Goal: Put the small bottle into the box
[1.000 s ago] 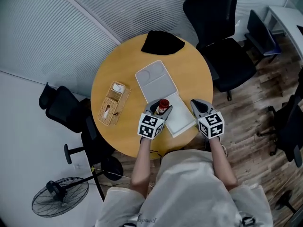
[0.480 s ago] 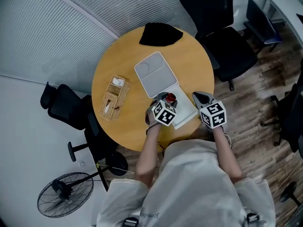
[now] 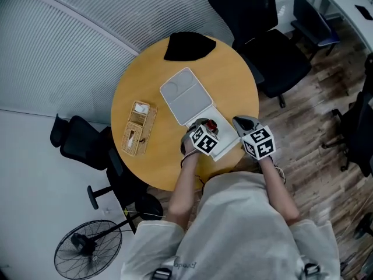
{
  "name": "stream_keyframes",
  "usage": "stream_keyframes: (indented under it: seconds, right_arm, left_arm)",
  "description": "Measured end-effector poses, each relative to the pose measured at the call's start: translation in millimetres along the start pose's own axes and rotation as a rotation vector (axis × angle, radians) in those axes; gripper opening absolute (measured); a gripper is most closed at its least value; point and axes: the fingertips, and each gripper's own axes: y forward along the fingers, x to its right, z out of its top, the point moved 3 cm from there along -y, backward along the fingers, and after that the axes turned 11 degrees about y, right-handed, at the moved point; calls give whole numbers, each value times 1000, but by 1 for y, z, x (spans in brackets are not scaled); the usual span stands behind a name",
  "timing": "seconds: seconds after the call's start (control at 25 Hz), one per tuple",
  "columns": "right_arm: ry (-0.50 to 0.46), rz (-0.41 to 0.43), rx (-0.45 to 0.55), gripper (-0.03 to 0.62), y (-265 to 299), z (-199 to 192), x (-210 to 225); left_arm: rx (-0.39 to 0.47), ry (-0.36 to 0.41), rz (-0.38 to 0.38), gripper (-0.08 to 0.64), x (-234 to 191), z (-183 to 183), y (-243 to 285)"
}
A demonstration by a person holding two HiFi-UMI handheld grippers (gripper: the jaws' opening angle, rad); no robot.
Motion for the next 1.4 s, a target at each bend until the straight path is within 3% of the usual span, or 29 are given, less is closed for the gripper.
stream_keyframes:
  seconds: [0.64, 1.16, 1.4]
  right_arm:
    - [44, -63, 19, 18, -13, 0, 20]
    - [16, -63, -14, 18, -5, -4, 15]
    - [21, -64, -37, 18, -4, -13, 15]
  left_arm:
    - [-29, 52, -95, 236, 17, -3, 38]
    - [-5, -36, -165, 236, 25, -8, 67]
    - [12, -58, -153, 236, 19, -7, 72]
